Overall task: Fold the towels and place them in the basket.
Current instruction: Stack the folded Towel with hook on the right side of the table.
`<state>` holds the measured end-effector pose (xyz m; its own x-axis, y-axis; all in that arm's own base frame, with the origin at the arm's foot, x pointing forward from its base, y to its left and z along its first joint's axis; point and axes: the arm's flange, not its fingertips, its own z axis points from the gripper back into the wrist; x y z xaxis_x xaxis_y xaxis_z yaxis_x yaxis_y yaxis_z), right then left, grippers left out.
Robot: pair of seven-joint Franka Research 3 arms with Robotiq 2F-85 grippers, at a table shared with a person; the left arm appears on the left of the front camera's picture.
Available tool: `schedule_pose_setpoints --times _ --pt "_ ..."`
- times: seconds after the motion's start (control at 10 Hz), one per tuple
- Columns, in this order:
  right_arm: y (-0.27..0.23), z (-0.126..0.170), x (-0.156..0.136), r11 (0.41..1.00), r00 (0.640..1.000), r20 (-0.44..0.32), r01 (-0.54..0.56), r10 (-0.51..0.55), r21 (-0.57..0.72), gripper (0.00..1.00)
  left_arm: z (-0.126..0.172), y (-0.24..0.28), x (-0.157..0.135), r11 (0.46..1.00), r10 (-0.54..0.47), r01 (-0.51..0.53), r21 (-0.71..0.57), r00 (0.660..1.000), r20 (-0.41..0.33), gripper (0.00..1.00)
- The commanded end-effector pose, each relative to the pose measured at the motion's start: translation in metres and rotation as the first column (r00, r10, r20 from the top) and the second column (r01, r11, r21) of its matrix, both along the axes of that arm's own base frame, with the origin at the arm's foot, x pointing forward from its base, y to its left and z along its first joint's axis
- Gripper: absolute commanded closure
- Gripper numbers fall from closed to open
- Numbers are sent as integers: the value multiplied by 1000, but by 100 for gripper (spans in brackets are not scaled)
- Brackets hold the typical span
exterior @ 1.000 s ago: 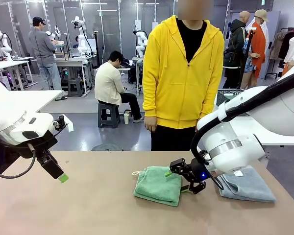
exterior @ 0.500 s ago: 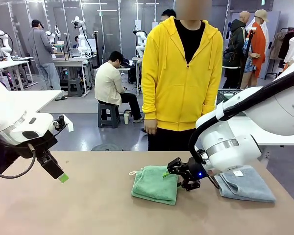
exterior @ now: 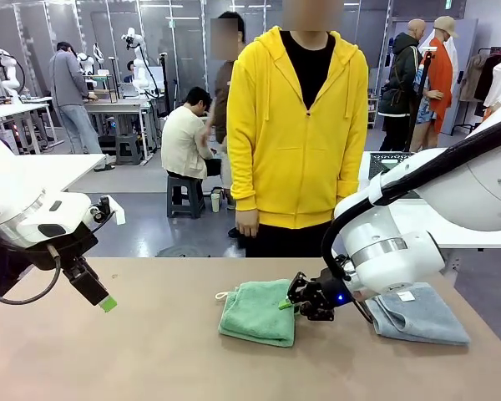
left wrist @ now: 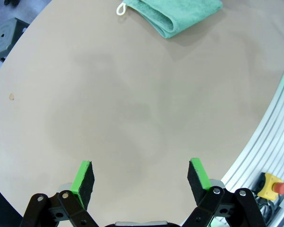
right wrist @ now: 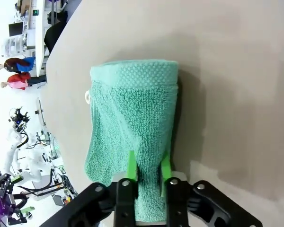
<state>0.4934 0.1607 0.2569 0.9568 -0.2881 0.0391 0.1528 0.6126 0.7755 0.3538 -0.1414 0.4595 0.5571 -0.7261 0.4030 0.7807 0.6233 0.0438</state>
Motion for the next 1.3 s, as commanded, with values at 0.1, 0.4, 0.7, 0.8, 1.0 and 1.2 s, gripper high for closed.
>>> schedule_pose_setpoints --times 0.1,0.4,0.7,0.8,1.0,1.2 --pt "3 -6 6 1000 999 33 0 -1 21 100 -1 -2 -1 1000 15 -15 16 1000 8 0" --pt "6 -5 6 1000 999 34 -6 5 13 100 -1 -2 -1 1000 15 -15 16 1000 8 0" --pt "2 0 3 1000 1000 4 -1 1 2 100 -1 -2 -1 1000 15 -15 16 1000 8 0" --pt "2 0 3 1000 1000 4 -1 1 2 100 -1 -2 -1 1000 15 -15 16 1000 8 0" --pt "2 0 3 1000 1000 4 -1 1 2 100 -1 -2 -1 1000 15 -15 16 1000 8 0" --pt "-7 27 3 999 998 54 -24 26 -37 94 -1 -2 -1 1000 15 -15 16 1000 8 0"
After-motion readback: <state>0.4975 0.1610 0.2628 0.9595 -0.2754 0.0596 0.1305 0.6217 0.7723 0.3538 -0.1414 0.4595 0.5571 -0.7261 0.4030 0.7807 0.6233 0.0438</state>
